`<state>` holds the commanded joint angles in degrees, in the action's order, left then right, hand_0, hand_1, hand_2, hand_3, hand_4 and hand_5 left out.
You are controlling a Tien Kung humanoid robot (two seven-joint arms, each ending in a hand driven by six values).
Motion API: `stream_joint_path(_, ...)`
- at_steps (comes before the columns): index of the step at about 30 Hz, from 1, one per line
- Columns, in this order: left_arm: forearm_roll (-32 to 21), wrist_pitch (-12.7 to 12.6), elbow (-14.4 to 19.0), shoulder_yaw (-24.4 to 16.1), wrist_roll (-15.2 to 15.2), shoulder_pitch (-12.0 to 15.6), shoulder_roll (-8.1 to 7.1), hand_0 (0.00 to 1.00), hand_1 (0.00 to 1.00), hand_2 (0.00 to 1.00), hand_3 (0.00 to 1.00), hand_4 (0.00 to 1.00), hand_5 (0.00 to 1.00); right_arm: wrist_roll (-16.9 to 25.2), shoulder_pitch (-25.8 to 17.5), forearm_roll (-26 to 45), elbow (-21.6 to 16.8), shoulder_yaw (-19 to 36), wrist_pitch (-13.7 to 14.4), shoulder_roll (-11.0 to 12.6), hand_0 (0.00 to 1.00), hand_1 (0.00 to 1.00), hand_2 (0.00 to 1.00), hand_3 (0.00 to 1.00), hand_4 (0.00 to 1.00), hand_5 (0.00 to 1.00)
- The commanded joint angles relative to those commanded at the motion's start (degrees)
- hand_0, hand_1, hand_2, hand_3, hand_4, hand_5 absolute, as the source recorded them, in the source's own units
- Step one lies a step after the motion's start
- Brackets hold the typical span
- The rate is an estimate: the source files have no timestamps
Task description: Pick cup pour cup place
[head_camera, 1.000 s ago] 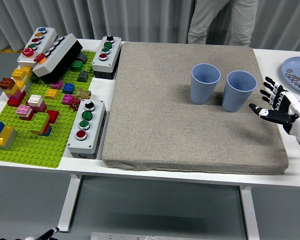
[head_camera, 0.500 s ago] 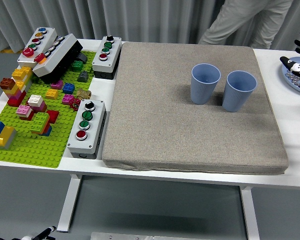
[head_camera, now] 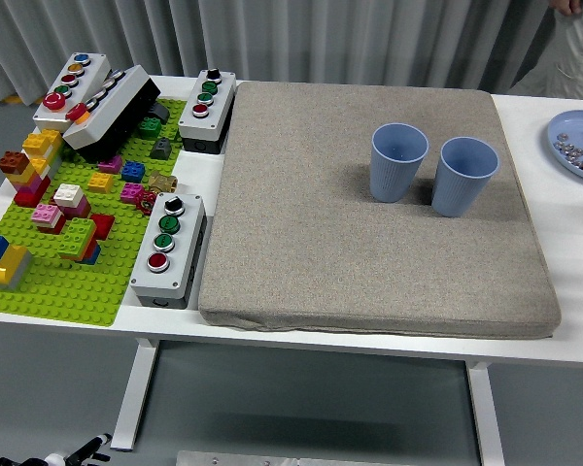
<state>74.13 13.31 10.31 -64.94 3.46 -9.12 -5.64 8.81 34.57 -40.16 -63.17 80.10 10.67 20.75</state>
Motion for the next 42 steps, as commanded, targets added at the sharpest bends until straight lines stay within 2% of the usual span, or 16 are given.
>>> stream_joint_path(3, -0.46, -0.01, 0.0, 0.49, 0.11, 0.0, 0.08, 0.842, 0.852, 0.869, 0.796, 0.642, 0.998, -0.89, 0.4, -0.68, 0.56, -0.12, -0.46, -0.58, 0.92, 0.833, 0.858, 0.821, 0.684, 0.909)
stream_joint_path(4, -0.52, -0.02, 0.0, 0.55, 0.13, 0.0, 0.08, 0.842, 0.852, 0.872, 0.796, 0.642, 0.998, -1.01, 0.44, -0.76, 0.65, -0.15, -0.53, -0.69, 0.929, 0.838, 0.869, 0.839, 0.695, 0.986)
stream_joint_path(15, -1.16, -0.17, 0.0, 0.45, 0.33, 0.49, 0.15, 0.842, 0.853, 0.873, 0.796, 0.642, 0.998, -2.68, 0.1, -2.53, 2.15, -0.96, -1.6, -2.16, 0.947, 0.849, 0.888, 0.871, 0.712, 0.998)
stream_joint_path(16, -1.07, -0.17, 0.0, 0.32, 0.38, 0.52, 0.16, 0.843, 0.855, 0.873, 0.797, 0.641, 0.998, -2.65, 0.07, -2.59, 2.31, -1.01, -1.63, -2.23, 0.956, 0.852, 0.895, 0.876, 0.737, 0.998)
stream_joint_path(42, 0.13, 0.06, 0.0, -0.63, 0.53, 0.47, 0.39, 0.843, 0.855, 0.873, 0.799, 0.635, 0.998, -3.29, 1.08, -3.88, 3.37, -1.36, -2.01, -3.26, 0.958, 0.859, 0.903, 0.884, 0.751, 0.996)
